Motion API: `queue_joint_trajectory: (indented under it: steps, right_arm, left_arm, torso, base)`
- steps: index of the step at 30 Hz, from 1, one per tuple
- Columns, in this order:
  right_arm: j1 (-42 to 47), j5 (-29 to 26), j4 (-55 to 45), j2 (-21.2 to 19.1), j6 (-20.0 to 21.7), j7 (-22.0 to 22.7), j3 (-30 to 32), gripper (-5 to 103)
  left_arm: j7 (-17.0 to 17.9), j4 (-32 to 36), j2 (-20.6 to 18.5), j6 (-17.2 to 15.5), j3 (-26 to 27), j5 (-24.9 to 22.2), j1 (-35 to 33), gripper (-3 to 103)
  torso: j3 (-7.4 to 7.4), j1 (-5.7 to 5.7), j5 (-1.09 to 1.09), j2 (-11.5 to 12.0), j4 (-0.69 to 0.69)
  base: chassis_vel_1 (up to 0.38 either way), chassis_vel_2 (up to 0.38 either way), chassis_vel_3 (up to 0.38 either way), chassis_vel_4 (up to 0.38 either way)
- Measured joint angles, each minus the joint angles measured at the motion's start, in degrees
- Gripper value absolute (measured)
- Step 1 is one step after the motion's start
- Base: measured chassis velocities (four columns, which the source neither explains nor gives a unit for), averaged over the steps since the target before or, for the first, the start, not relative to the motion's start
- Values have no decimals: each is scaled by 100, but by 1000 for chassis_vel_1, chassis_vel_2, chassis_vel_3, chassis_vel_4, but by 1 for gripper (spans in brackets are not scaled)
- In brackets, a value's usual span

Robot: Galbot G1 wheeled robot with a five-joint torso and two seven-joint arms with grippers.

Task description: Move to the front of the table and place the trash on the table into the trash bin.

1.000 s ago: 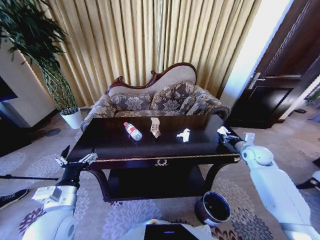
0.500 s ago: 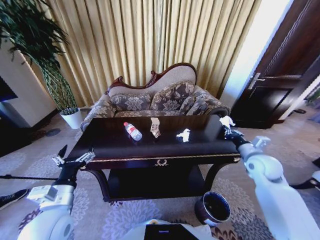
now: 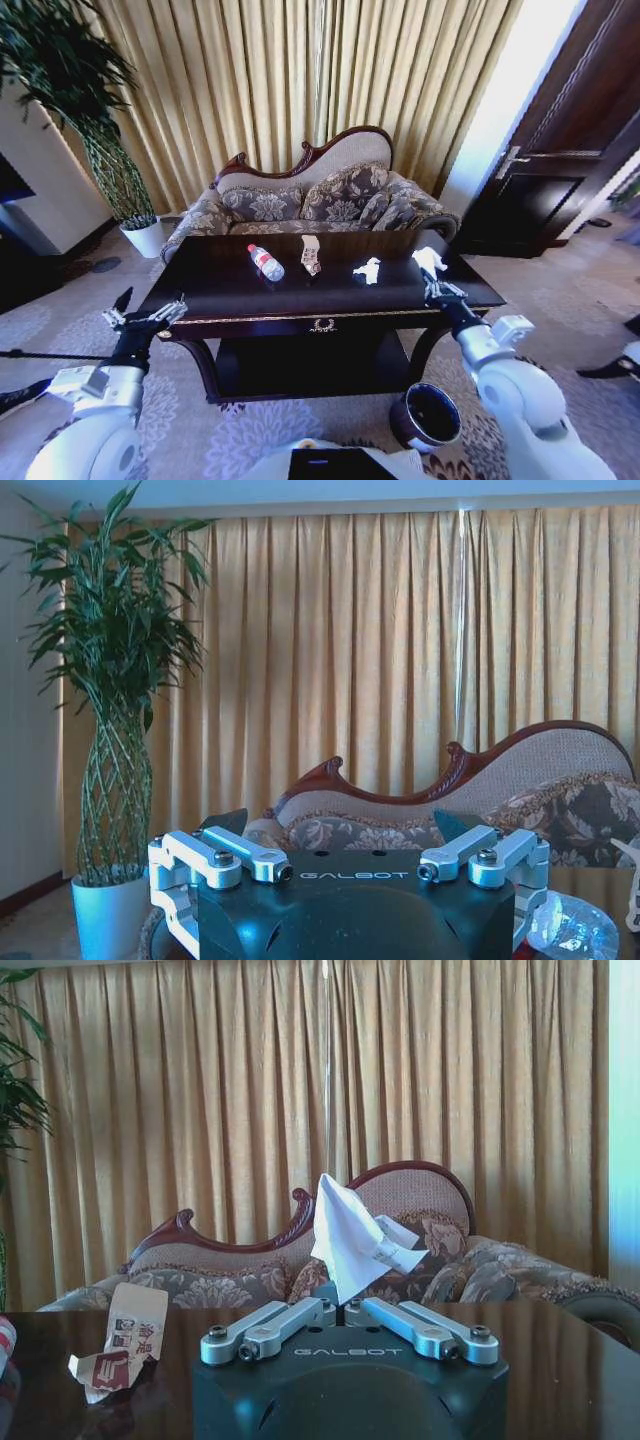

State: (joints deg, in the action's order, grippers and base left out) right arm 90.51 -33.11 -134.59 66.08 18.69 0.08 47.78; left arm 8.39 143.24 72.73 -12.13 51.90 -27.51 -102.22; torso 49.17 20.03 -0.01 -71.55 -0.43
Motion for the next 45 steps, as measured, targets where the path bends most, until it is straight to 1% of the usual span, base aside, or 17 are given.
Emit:
queue_joint_trajectory:
  steps: [2,15,37,39,41,45]
  right_arm:
    - [-1,16,-27,-3,29,-3,-1,0]
    - [-63,33,-27,17,102,-18,-64,0]
    - [84,48,-21,97,86,-52,-7,0]
    - [93,65,-3,110,36,-54,-1,0]
    - [94,145,34,139,-114,-54,-7,0]
    - [97,258,106,182,-150,-51,-27,0]
  left_arm:
    - [23,0,-11,-22,0,-62,2,100]
    - [29,0,-17,-27,25,-72,3,100]
    - [29,0,-10,-38,26,-66,16,100]
    - [29,0,-9,-38,26,-64,22,100]
    - [29,0,-9,-38,26,-62,23,100]
    - [29,0,-9,-38,27,-61,24,100]
  torso:
    - [0,0,0,0,0]
    - [1,1,1,1,0]
    - [1,1,1,1,0]
    - [1,1,1,1,0]
    - [1,1,1,1,0]
    - [-1,-2,0,-1,0]
  base:
    - [0,0,0,0]
    - [23,-25,-18,27]
    - [88,-87,-86,79]
    - [97,-97,-97,102]
    - [96,-107,-94,107]
    - [82,-84,-79,86]
